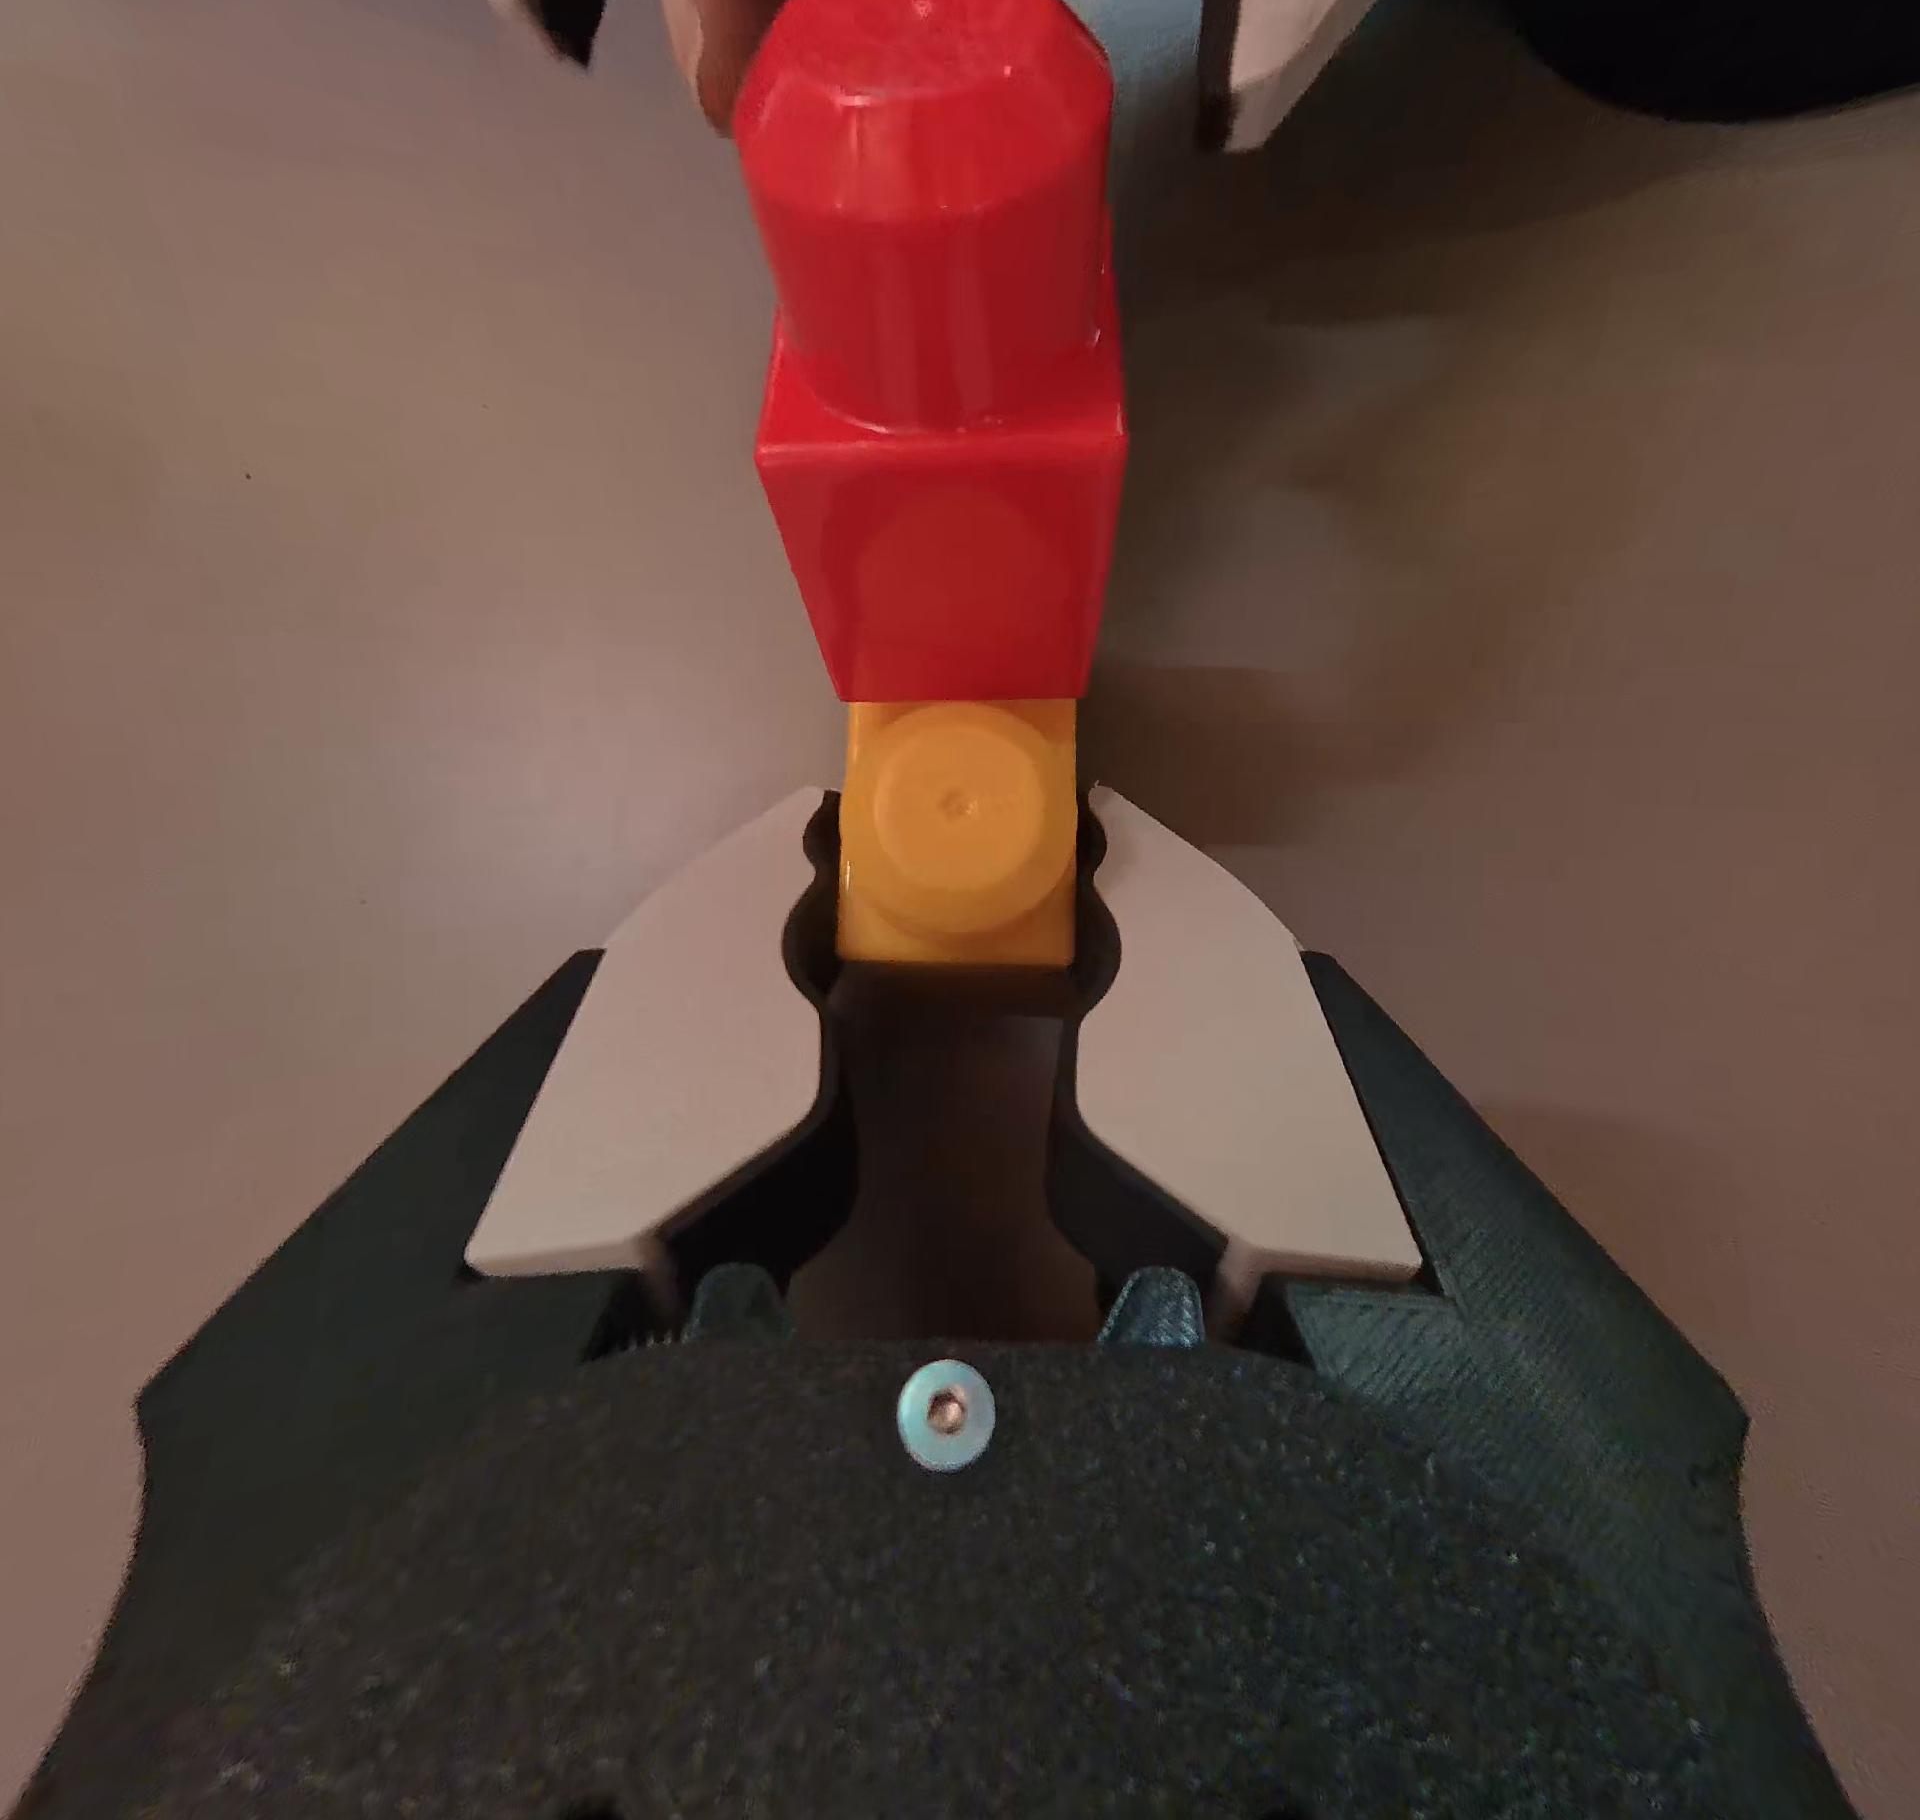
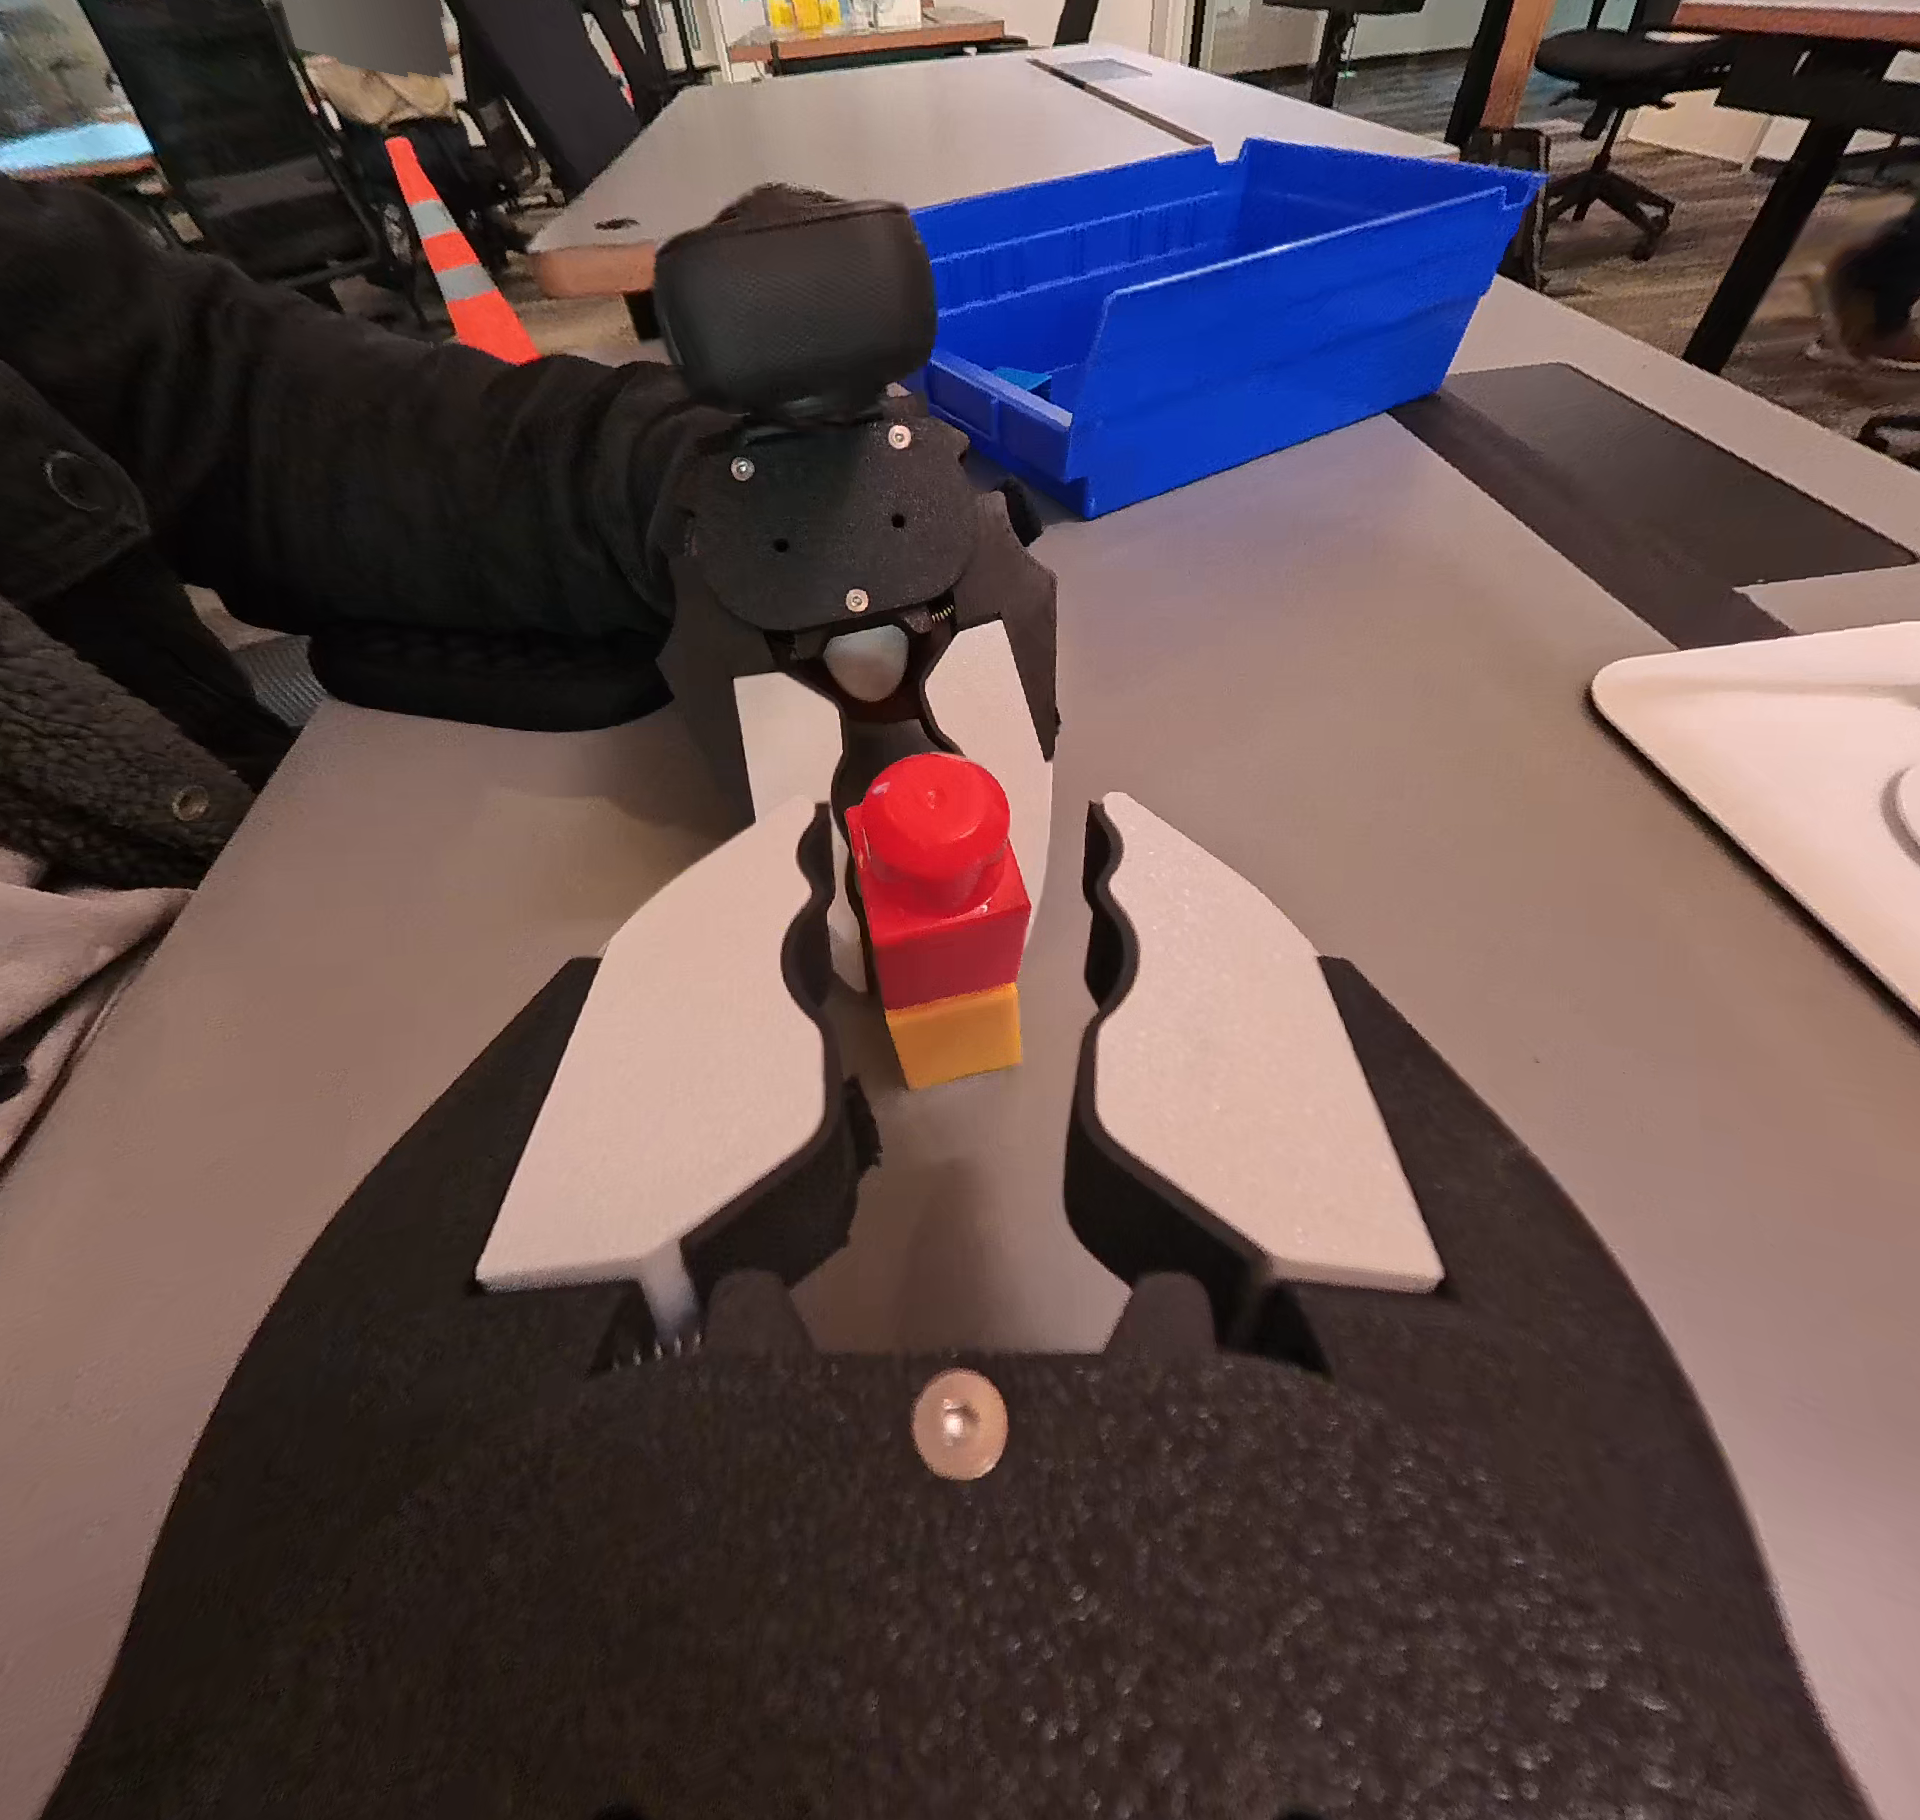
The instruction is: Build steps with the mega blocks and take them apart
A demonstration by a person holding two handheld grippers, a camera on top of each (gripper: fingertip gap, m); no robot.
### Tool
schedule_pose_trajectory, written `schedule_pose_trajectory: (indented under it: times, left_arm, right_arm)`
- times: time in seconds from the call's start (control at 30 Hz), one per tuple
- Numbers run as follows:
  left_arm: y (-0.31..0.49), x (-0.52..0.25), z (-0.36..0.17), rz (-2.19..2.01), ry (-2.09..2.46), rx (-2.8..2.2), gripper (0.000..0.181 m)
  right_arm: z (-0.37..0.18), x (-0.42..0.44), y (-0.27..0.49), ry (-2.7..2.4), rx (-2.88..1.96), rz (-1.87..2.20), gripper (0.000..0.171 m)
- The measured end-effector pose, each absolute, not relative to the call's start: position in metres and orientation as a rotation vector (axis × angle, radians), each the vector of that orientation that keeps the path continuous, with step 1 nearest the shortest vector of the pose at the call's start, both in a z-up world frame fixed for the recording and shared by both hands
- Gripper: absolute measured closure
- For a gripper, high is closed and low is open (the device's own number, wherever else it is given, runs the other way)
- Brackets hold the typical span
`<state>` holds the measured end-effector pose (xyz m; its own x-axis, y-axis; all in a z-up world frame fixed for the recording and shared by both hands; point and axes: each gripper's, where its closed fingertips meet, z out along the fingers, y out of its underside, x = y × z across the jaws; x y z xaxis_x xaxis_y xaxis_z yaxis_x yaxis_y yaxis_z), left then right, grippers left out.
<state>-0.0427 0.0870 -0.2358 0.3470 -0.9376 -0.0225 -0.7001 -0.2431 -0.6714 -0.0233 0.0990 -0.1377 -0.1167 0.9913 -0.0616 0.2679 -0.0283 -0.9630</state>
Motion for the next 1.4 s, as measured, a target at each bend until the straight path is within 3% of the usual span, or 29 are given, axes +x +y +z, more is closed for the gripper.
schedule_pose_trajectory:
  times: [0.37, 0.47, 0.53, 1.13, 1.4]
  left_arm:
    - [0.081, -0.043, -0.229, -0.442, 1.492, -2.008, 0.139]
    - [0.078, -0.042, -0.228, -0.427, 1.518, -1.998, 0.139]
    - [0.078, -0.042, -0.225, -0.436, 1.512, -1.993, 0.139]
    - [0.073, -0.036, -0.123, -0.999, 1.132, -1.694, 0.141]
    - [0.073, -0.035, -0.122, -1.006, 1.124, -1.675, 0.141]
  right_arm:
    - [-0.154, -0.022, 0.087, -1.745, -1.378, 0.794, 0.118]
    - [-0.169, -0.026, 0.084, -1.800, -1.393, 0.750, 0.123]
    - [-0.175, -0.027, 0.080, -1.822, -1.402, 0.769, 0.135]
    - [-0.130, -0.036, 0.074, -1.502, -1.337, 1.310, 0.135]
    - [-0.123, -0.035, 0.075, -1.471, -1.311, 1.324, 0.135]
